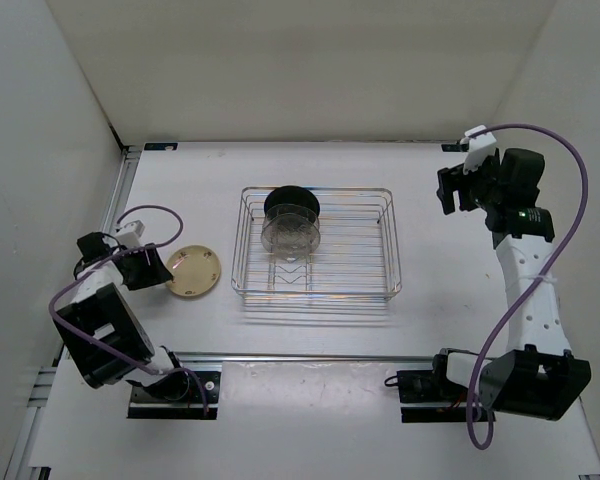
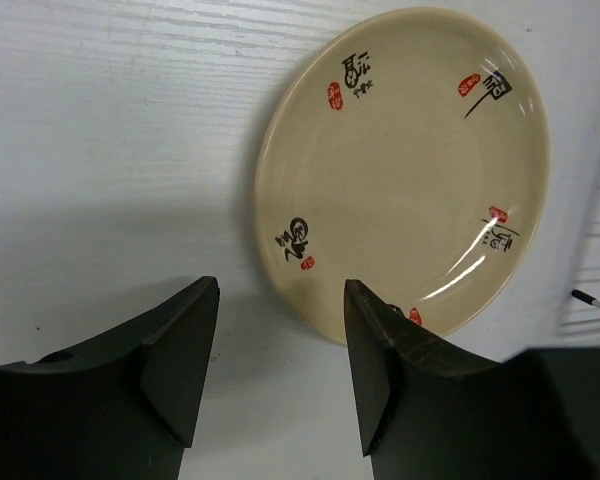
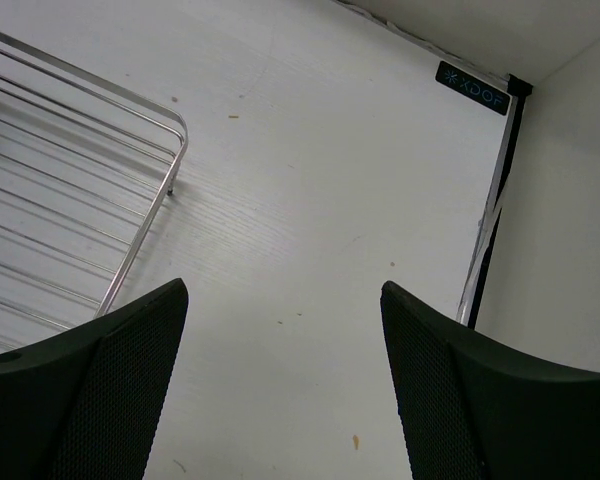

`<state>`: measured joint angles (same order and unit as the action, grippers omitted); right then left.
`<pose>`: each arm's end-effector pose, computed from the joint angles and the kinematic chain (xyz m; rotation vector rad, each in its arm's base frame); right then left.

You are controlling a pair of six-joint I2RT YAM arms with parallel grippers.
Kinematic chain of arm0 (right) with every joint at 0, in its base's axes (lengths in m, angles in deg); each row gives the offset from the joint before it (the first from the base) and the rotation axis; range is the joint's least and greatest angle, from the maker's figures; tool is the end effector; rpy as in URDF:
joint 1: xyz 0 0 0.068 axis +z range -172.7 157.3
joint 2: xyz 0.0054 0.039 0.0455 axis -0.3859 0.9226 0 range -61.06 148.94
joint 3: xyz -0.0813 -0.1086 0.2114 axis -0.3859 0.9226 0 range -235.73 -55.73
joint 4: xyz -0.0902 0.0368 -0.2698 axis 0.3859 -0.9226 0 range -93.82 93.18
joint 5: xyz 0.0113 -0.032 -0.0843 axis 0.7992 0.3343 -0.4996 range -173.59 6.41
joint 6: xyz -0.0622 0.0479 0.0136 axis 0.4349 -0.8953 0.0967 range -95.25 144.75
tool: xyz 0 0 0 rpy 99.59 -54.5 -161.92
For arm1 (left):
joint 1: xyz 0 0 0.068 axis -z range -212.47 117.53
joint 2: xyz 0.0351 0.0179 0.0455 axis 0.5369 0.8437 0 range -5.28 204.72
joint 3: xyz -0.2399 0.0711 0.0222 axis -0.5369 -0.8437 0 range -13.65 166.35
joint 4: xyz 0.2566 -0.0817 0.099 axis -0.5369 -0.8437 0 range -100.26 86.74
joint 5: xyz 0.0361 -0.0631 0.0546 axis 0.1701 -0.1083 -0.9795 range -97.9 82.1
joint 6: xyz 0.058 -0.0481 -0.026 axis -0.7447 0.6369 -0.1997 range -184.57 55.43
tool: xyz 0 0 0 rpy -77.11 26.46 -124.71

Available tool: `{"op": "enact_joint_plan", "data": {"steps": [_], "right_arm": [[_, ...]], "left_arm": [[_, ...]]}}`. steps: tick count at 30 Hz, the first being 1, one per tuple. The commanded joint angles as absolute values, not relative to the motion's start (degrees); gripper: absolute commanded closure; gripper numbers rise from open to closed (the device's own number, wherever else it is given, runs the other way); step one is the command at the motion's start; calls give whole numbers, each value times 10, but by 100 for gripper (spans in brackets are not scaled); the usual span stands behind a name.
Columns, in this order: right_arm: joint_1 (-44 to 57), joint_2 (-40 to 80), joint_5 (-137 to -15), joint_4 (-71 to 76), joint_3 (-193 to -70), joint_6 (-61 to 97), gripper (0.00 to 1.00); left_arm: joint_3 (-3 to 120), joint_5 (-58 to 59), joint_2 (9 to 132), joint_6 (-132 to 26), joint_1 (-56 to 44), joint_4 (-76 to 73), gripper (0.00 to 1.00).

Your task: Load the plates into the dish rack

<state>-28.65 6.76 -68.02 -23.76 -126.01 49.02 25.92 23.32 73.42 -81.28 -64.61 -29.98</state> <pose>0.3256 -0.0155 0.3507 -0.4857 1.9216 -0.0706 0.2524 0.1167 0.1042 -0.1883 2.5070 -0.4165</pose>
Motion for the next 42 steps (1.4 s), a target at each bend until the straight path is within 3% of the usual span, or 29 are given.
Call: {"op": "enact_joint_plan", "data": {"steps": [1, 14, 42], "right_arm": [[-295, 47, -641, -221, -1248, 470, 19], [-305, 42, -621, -221, -1232, 465, 19], [-321, 31, -600, -232, -1238, 459, 19]], "left_arm": [[289, 272, 748, -824, -648, -295, 37], [335, 278, 809, -835, -636, -318, 44], [398, 289, 888, -880, -620, -403, 49]]}}
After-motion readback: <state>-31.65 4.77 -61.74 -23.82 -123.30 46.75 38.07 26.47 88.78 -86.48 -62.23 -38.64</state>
